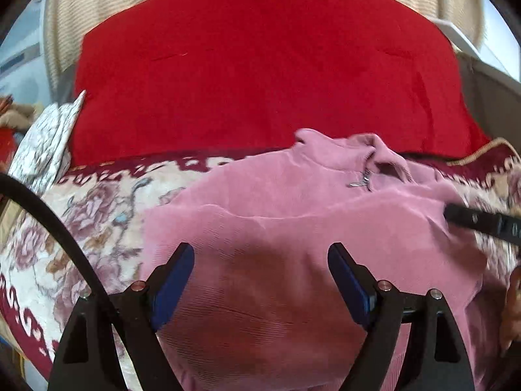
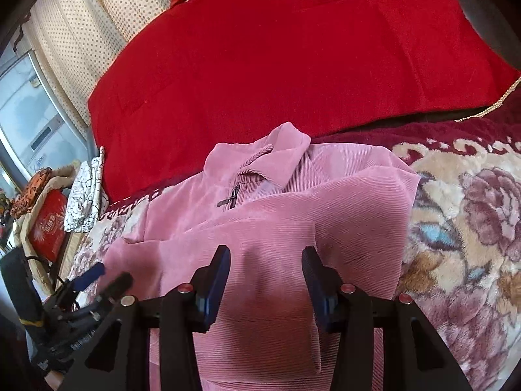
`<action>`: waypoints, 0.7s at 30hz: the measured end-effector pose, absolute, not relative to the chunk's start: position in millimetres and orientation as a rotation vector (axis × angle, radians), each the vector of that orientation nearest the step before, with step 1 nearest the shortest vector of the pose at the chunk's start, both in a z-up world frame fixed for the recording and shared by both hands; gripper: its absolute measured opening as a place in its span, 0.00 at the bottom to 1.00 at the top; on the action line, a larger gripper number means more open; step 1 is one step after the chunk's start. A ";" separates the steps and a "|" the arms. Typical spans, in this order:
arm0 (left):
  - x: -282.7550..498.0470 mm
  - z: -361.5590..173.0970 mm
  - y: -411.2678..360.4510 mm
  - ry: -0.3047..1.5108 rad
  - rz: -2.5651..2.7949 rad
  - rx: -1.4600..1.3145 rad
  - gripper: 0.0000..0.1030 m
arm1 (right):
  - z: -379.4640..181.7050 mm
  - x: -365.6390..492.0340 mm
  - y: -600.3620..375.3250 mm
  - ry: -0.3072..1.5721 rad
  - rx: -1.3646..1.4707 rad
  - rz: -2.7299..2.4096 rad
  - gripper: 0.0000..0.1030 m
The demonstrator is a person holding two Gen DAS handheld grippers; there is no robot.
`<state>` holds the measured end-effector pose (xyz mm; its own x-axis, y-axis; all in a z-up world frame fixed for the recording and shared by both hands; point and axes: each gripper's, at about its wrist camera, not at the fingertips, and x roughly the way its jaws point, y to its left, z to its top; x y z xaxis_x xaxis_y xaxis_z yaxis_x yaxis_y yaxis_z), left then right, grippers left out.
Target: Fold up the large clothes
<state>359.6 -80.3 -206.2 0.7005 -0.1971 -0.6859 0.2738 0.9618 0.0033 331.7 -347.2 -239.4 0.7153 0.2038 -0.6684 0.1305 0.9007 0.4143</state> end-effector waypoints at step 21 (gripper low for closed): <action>362.5 -204.4 -54.4 0.755 -0.195 0.085 0.82 | -237.9 326.9 -337.7 0.785 0.421 0.080 0.66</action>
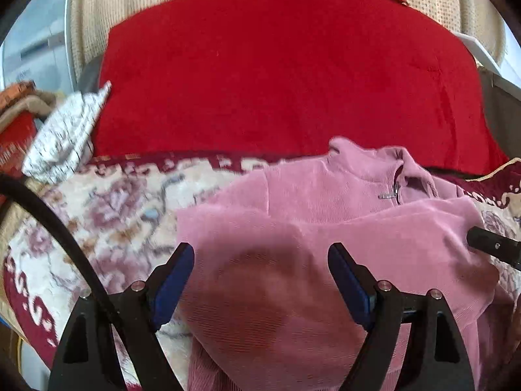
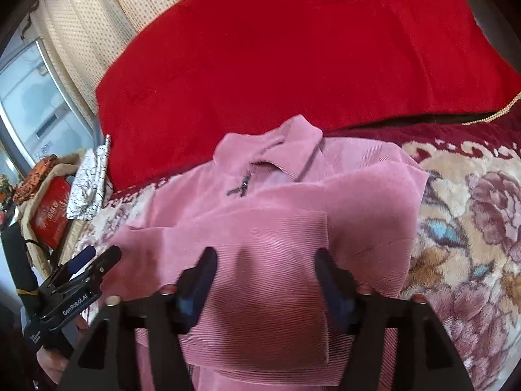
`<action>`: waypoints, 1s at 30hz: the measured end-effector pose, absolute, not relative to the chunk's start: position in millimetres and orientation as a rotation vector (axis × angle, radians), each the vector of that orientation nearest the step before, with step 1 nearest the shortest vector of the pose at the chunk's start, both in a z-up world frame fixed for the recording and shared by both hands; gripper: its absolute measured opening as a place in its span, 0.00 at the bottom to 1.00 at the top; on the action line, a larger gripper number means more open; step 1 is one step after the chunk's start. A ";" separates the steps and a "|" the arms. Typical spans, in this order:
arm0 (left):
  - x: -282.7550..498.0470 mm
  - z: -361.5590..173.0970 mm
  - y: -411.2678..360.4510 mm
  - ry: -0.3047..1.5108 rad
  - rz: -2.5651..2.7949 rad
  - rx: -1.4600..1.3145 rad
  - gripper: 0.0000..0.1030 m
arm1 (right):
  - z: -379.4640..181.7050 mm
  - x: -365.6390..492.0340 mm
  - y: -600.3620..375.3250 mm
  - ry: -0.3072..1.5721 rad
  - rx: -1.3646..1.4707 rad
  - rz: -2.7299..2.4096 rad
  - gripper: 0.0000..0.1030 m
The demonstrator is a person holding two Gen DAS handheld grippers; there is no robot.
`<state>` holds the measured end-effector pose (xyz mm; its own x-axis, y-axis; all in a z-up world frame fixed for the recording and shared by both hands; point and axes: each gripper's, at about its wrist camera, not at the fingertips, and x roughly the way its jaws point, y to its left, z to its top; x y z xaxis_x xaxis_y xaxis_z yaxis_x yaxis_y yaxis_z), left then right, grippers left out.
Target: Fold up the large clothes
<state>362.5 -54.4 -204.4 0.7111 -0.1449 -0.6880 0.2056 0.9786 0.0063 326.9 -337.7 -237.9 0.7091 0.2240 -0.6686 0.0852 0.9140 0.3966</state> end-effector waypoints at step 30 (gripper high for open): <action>222.7 -222.1 39.2 0.866 -0.381 -0.072 0.82 | -237.9 164.1 -415.8 0.810 0.580 -0.005 0.70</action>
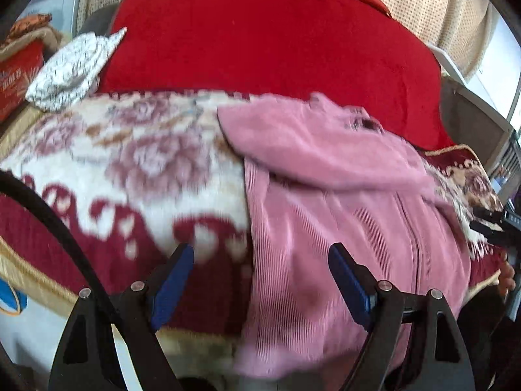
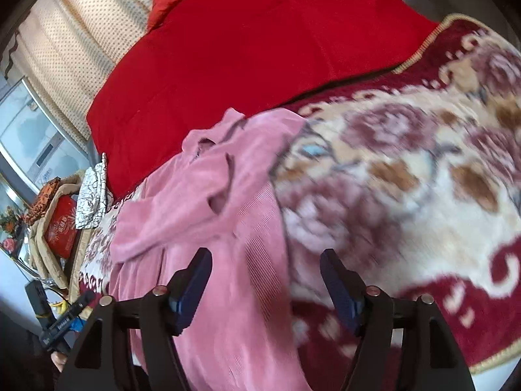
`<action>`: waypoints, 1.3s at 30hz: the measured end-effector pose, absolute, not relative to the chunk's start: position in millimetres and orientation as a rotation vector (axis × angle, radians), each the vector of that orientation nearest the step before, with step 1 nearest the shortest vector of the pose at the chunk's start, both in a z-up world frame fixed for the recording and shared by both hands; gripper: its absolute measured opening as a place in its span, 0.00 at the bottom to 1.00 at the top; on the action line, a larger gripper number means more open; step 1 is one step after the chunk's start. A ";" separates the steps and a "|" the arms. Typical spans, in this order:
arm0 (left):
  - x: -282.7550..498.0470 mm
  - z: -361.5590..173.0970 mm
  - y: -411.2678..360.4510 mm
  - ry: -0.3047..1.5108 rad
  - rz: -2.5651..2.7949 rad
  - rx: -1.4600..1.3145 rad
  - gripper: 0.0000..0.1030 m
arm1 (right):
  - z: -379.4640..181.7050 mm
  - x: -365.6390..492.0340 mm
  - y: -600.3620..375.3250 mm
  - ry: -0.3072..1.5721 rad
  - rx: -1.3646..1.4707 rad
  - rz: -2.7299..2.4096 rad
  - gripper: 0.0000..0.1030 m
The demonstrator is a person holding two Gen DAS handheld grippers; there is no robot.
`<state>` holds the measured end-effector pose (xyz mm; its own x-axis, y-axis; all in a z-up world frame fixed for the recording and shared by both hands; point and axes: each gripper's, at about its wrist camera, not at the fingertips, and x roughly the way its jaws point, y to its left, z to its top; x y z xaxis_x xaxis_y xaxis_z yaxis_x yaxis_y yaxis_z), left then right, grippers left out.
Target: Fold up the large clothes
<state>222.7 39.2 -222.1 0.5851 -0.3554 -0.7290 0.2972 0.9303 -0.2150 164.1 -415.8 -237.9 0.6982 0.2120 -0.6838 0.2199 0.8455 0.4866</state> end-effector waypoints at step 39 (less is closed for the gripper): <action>205.0 -334.2 11.0 1.268 -0.483 0.041 0.07 | -349.4 122.0 -292.0 1.238 0.370 0.161 0.18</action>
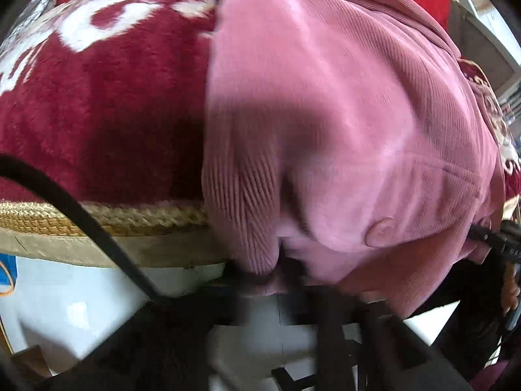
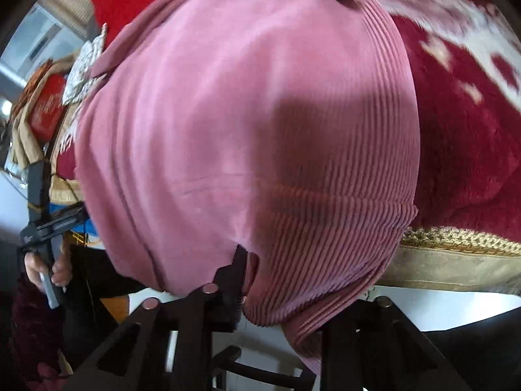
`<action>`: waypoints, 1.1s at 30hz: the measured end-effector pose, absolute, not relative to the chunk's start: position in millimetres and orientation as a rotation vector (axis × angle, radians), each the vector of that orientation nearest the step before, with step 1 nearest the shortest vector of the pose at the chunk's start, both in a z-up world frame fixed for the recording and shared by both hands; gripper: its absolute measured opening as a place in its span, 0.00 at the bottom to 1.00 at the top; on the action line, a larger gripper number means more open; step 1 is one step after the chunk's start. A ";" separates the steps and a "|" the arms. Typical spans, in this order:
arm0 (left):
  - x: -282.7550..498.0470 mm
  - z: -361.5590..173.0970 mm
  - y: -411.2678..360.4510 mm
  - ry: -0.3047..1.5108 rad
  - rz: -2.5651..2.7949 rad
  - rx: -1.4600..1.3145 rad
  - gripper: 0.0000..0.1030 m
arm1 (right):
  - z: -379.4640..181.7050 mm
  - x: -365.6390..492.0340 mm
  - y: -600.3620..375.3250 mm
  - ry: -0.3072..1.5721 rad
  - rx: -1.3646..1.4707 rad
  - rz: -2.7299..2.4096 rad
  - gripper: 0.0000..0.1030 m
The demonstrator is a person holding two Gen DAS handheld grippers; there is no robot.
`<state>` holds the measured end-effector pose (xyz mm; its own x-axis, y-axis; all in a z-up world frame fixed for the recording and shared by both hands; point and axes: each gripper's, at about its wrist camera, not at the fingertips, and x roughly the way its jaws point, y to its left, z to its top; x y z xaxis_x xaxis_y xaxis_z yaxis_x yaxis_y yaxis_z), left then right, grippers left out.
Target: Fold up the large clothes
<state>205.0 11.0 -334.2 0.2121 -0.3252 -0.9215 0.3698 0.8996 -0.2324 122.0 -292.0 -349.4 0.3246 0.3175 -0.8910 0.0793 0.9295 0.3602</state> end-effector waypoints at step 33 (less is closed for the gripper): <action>437.8 -200.6 -18.1 0.867 -0.339 -0.397 0.08 | -252.7 385.0 -458.3 0.615 1.097 -0.001 0.78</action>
<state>437.8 -18.1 -200.6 0.6022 -0.4421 -0.6647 0.1266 0.8750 -0.4673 385.0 -458.3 -252.7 0.8348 0.2944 -0.4653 0.2953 0.4738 0.8296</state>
